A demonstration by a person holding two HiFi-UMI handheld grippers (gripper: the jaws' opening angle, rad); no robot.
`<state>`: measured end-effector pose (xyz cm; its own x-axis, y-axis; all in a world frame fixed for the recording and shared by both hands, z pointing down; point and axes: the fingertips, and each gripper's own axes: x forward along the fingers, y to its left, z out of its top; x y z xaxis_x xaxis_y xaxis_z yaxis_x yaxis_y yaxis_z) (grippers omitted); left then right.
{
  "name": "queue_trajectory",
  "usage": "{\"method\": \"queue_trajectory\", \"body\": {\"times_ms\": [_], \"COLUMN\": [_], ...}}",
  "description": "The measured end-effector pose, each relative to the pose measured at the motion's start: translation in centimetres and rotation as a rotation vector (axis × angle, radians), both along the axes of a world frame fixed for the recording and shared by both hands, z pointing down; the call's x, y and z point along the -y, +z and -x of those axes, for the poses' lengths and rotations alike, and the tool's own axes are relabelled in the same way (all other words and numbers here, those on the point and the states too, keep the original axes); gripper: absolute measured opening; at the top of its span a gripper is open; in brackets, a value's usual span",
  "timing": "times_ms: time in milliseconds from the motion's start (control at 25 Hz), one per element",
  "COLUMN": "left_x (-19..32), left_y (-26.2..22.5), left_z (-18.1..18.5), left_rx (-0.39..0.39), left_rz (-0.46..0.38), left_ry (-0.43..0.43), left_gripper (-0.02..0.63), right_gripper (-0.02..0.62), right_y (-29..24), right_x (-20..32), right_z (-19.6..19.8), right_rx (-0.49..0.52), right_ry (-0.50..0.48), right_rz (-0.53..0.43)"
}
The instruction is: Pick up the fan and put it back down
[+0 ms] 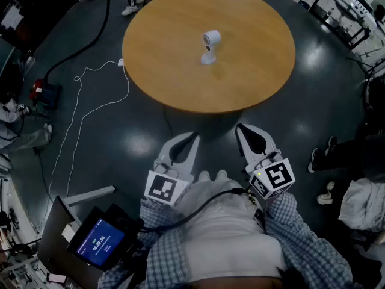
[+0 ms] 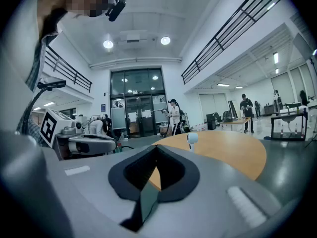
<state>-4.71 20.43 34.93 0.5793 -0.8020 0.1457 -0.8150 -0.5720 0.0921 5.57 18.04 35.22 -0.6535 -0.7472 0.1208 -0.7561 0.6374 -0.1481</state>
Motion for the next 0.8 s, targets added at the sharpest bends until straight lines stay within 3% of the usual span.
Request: {"method": "queue_trajectory", "body": {"times_ms": [800], "left_x": [0.64], "left_y": [-0.41], "left_z": [0.56], "left_rx": [0.009], "left_rz": [-0.006], "left_ry": [-0.021], "left_gripper": [0.000], "right_gripper": [0.002], "right_y": [0.13], "right_x": [0.90], "right_z": [0.30], "right_rx": [0.019], "right_ry": [-0.004], "right_rz": [0.009]}}
